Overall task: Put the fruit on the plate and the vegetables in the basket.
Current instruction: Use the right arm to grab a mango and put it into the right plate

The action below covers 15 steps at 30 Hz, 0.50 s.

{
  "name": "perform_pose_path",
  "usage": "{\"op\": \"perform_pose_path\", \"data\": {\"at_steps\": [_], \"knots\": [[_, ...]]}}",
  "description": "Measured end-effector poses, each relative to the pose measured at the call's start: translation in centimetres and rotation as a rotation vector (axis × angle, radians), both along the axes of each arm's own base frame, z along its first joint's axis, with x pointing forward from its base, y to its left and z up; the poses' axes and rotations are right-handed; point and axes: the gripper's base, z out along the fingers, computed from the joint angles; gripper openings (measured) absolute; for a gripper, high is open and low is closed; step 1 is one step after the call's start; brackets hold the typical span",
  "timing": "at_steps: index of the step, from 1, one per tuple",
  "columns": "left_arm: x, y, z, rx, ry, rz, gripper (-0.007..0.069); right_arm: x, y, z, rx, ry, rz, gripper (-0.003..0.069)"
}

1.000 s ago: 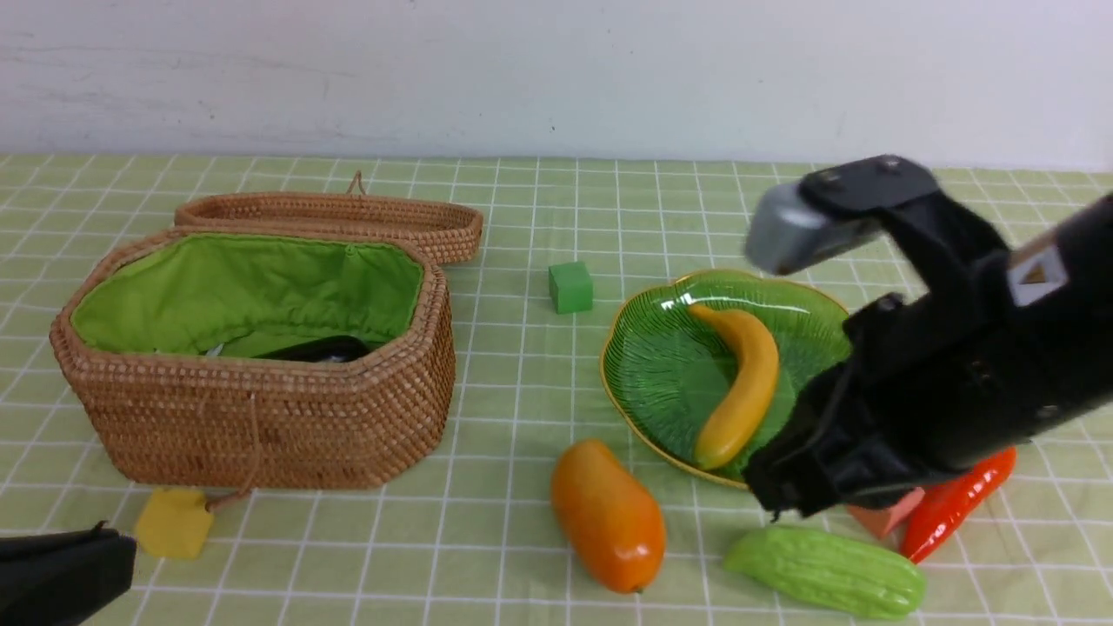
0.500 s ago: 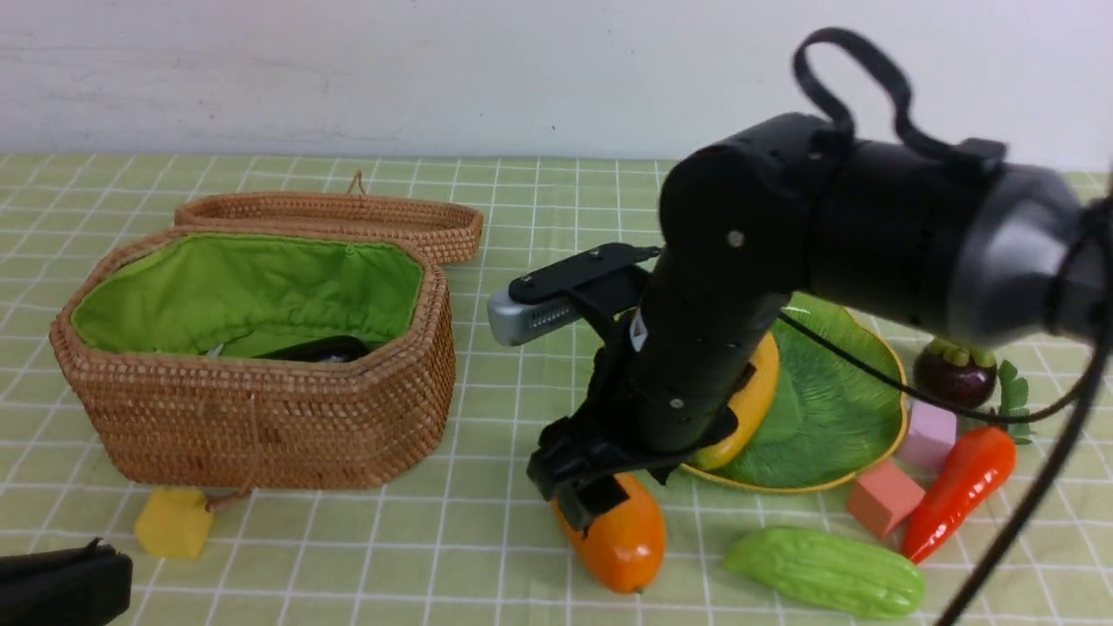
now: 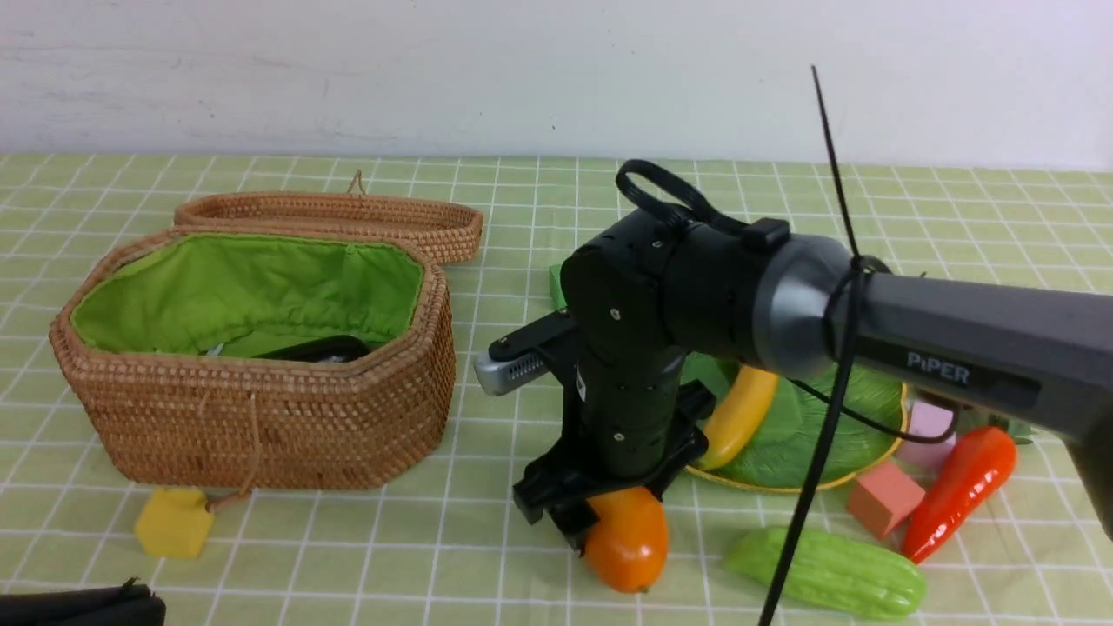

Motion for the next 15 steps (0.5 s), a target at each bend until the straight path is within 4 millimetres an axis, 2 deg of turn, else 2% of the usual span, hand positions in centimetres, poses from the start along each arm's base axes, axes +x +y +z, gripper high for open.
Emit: {"op": "perform_pose_path", "data": {"at_steps": [15], "knots": [[0.0,0.0,0.0,-0.001,0.000,-0.003,-0.0013,0.4,0.4,-1.1,-0.011,0.014,-0.003,0.0608]]}}
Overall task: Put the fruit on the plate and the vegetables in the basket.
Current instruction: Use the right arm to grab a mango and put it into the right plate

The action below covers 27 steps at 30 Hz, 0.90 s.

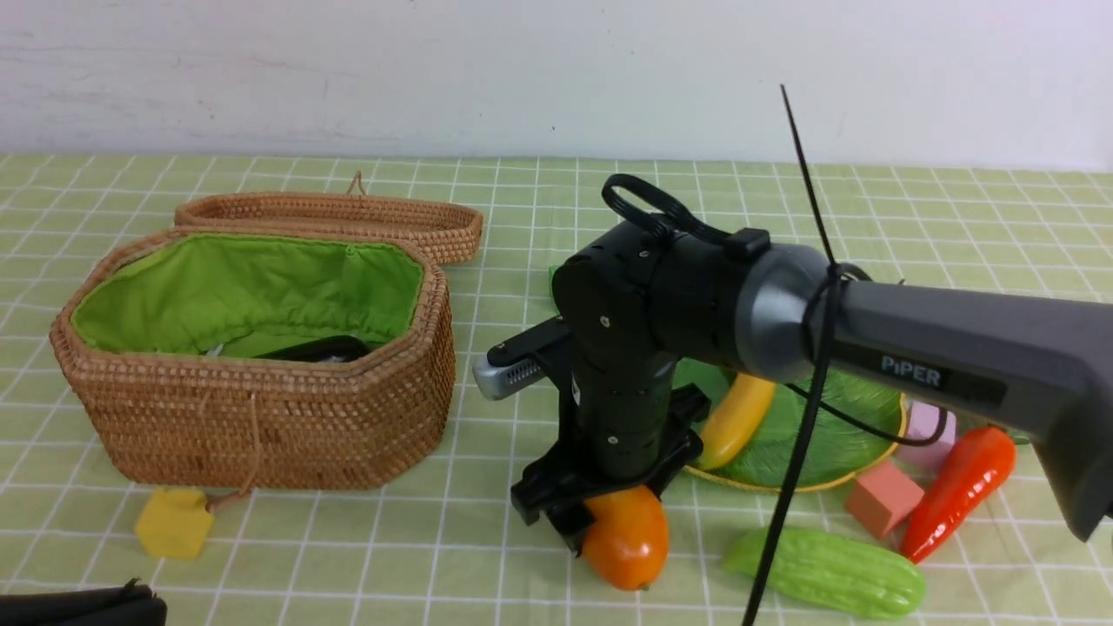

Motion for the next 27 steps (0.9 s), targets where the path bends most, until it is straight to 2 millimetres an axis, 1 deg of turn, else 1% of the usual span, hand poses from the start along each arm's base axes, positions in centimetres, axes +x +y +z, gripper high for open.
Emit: {"op": "perform_pose_path", "data": {"at_steps": [10,20,24,27], "knots": [[0.0,0.0,0.0,0.013,-0.012,-0.007,-0.0013,0.1,-0.1,0.0,0.004,0.006,-0.007,0.0601],[0.1,0.0,0.1,0.009,-0.028,-0.005,-0.0013,-0.2,-0.1,0.7,0.035,0.017,-0.019,0.0599],[0.1,0.0,0.2,0.004,-0.036,-0.003,-0.0013,-0.5,-0.3,1.8,0.051,0.003,-0.020,0.0599],[0.1,0.0,0.2,0.004,-0.036,-0.003,-0.0013,-0.7,-0.4,3.0,0.075,-0.014,-0.022,0.0599]]}}
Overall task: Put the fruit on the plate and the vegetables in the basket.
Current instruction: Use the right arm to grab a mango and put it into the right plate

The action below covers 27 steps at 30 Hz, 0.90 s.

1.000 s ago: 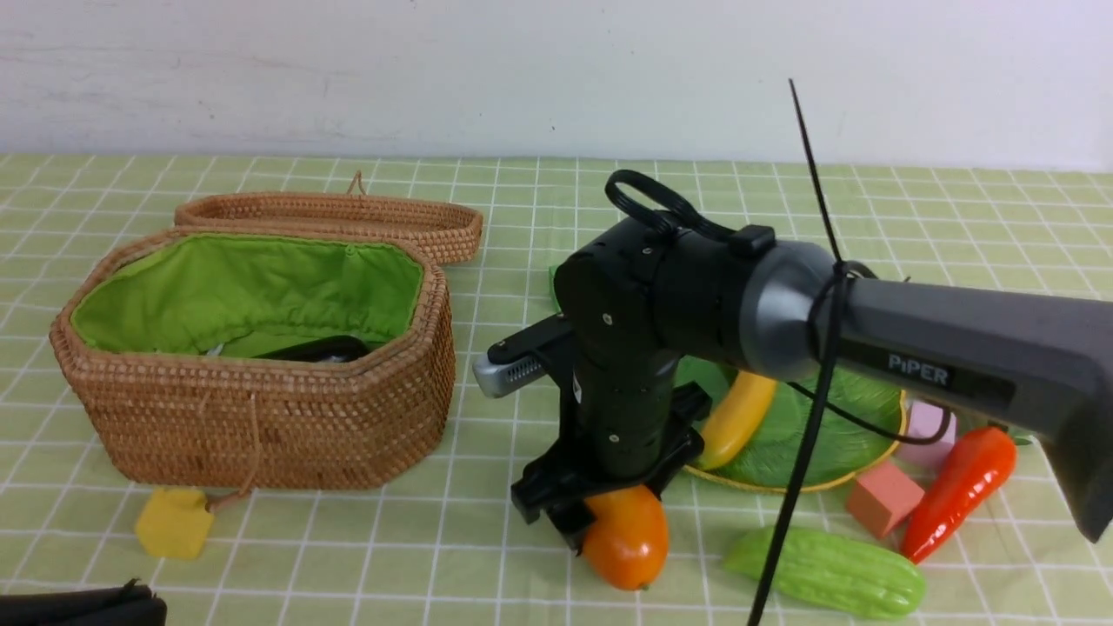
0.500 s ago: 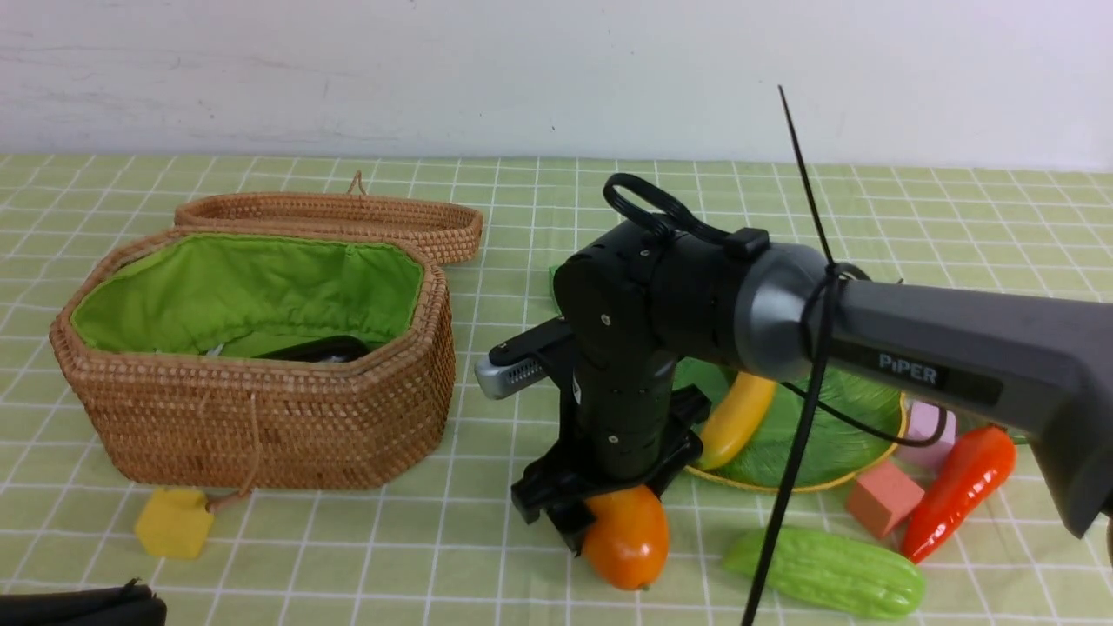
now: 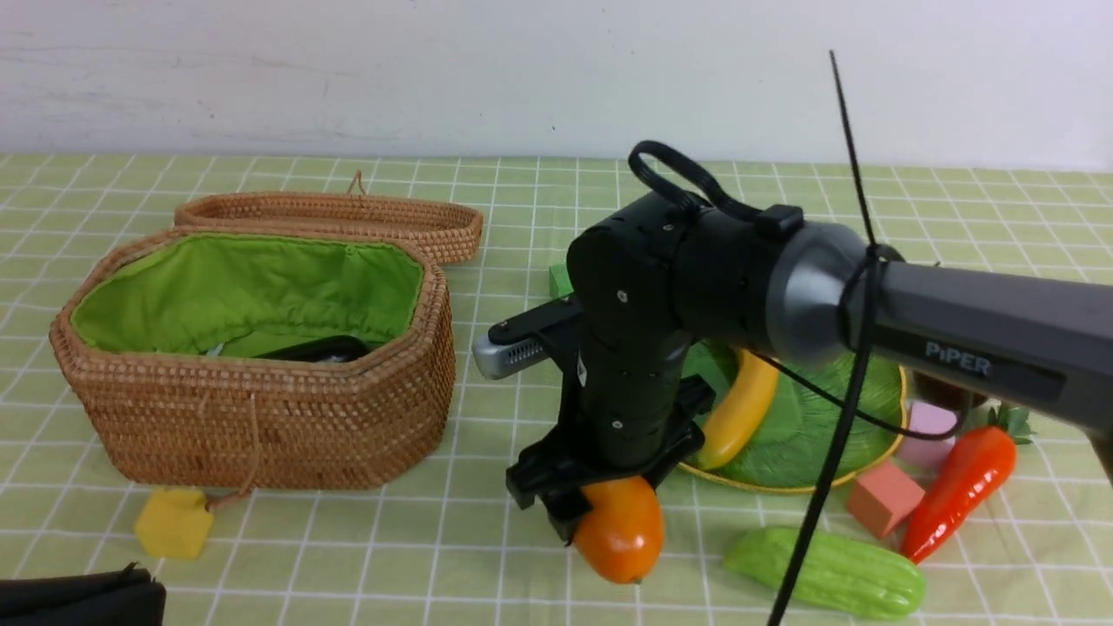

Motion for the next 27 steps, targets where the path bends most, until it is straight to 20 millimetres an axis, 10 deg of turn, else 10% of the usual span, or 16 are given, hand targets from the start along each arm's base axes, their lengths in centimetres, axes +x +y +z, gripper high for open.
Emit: {"op": "perform_pose_path", "data": {"at_steps": [27], "knots": [[0.00,0.00,0.01,-0.001,0.000,0.000,-0.0013,-0.20,-0.09,0.54,0.009,0.001,-0.002,0.0599]]}}
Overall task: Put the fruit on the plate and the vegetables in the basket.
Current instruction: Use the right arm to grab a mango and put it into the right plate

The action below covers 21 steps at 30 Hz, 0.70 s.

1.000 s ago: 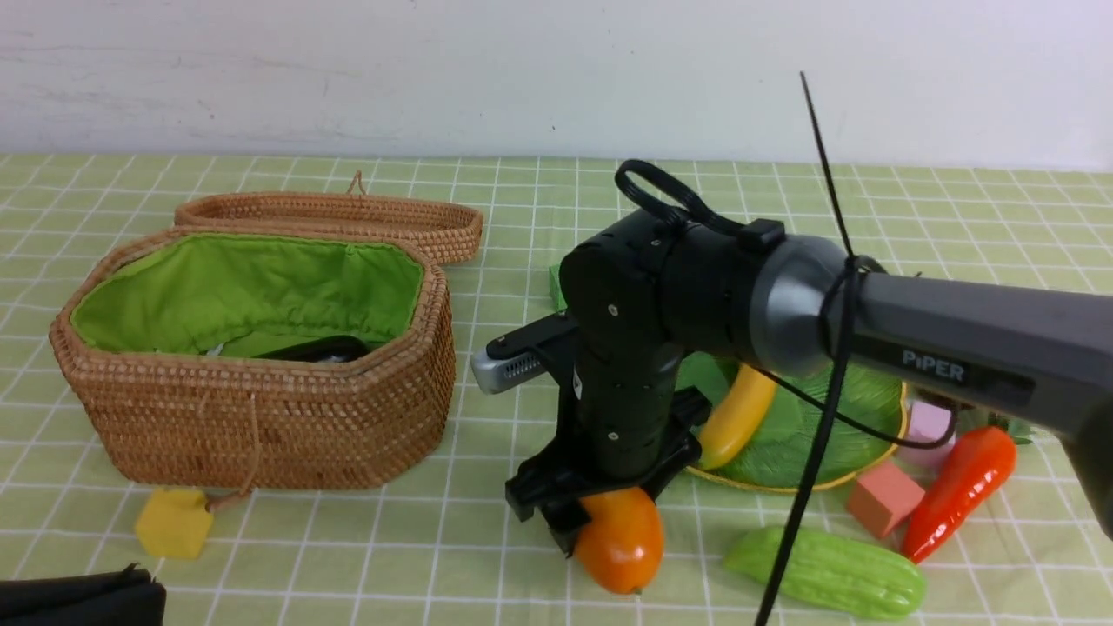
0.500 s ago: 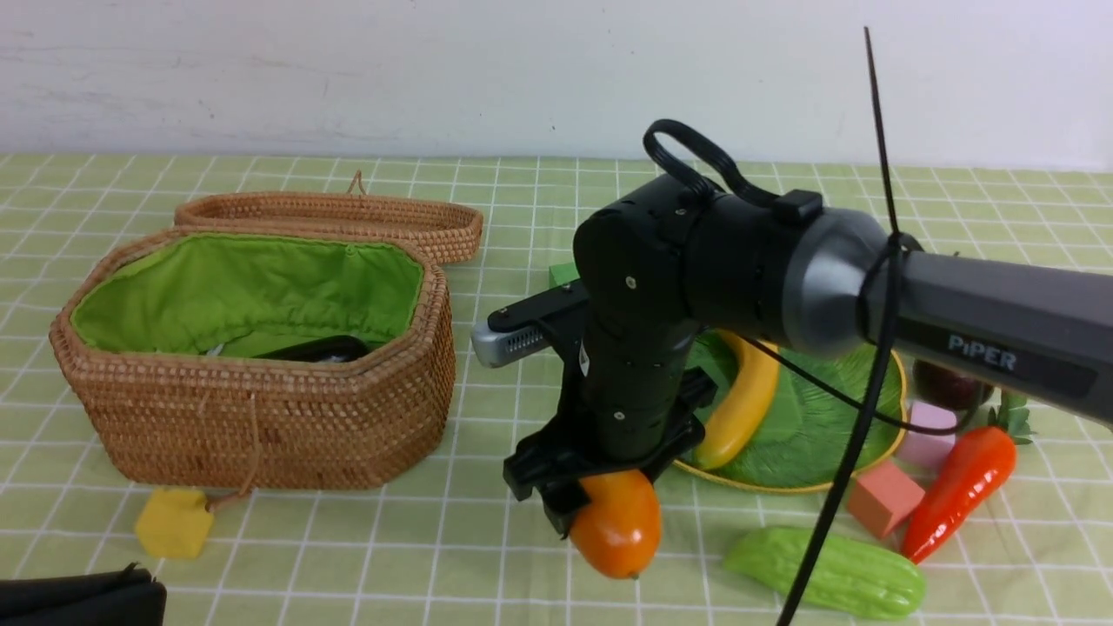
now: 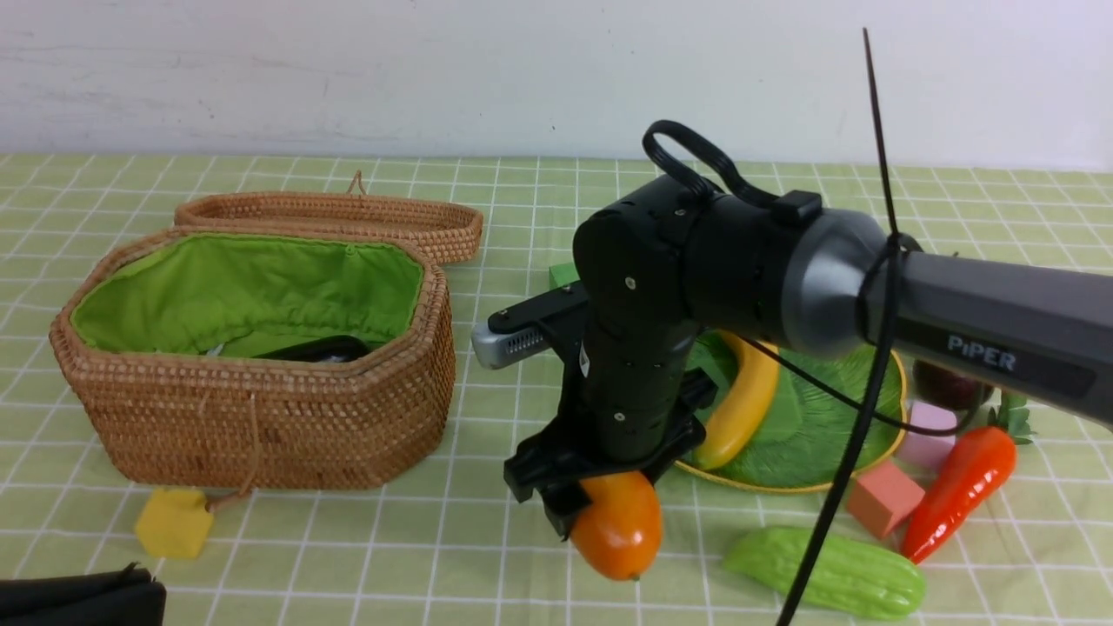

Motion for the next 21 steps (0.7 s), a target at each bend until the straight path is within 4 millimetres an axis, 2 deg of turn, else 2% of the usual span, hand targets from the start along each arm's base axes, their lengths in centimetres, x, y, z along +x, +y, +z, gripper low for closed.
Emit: {"op": "perform_pose_path", "data": {"at_steps": [4,7,9,11,14,16,17,21], "knots": [[0.0,0.0,0.0,0.000,0.000,0.000,-0.0013,-0.1,-0.1,0.4,0.003,-0.004,0.000,0.0599],[0.0,0.0,0.0,0.000,0.000,0.000,-0.0013,0.2,-0.4,1.9,0.026,-0.029,-0.009,0.0599],[0.0,0.0,0.0,0.000,0.000,0.000,-0.0013,1.5,-1.3,4.1,0.070,-0.082,-0.046,0.0599],[0.0,0.0,0.0,0.000,0.000,0.000,-0.0013,2.2,-2.0,4.8,0.084,-0.102,-0.068,0.0599],[0.0,0.0,0.0,-0.001,0.000,0.000,-0.0013,5.5,-5.4,6.0,0.131,-0.192,-0.174,0.0599],[0.0,0.0,0.0,-0.001,0.000,0.000,-0.0013,6.5,-6.5,6.1,0.142,-0.221,-0.208,0.0599],[0.0,0.0,0.0,-0.002,0.001,-0.001,-0.0013,7.7,-7.9,5.9,0.151,-0.249,-0.248,0.0599],[0.0,0.0,0.0,-0.002,0.001,-0.001,-0.0013,9.7,-9.6,4.8,0.163,-0.288,-0.303,0.0599]]}}
